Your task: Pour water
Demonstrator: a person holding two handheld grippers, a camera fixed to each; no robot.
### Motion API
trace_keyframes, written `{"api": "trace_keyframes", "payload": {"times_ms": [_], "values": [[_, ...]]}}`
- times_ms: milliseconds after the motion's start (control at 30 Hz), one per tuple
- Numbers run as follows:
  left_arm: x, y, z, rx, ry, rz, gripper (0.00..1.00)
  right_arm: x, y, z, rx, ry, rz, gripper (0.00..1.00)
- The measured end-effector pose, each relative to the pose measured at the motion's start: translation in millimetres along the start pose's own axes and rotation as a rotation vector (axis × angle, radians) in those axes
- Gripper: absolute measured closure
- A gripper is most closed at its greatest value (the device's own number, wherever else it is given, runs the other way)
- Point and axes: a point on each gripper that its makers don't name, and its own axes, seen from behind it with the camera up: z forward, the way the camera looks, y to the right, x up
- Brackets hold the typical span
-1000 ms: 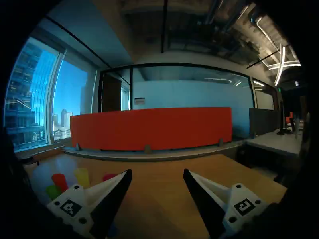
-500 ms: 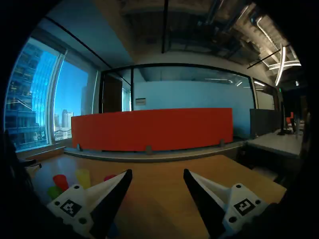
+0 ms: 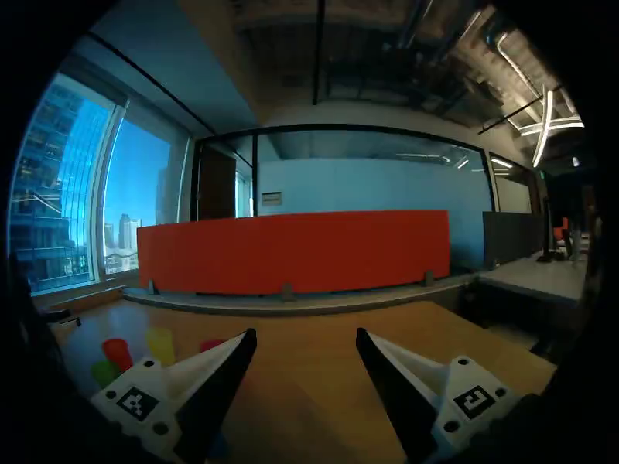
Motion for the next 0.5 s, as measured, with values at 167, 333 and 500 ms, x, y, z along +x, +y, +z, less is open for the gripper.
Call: {"api": "trace_keyframes", "payload": {"times_ms": [167,333,500], "values": [[0,-0.3,-0.2,0.0,0.0,0.0,0.02,2,6,-2.6,-0.002,0.013,-0.005,0.01],[0,-0.4,-0.1,0.0,-0.001,0.001,0.02,3,15,-5.0,-0.013,0.034,-0.029,0.0],[1,-0.4,-0.3,0.0,-0.001,0.0,0.01,-1,20,-8.7,-0.027,0.055,-0.083,0.01]]}}
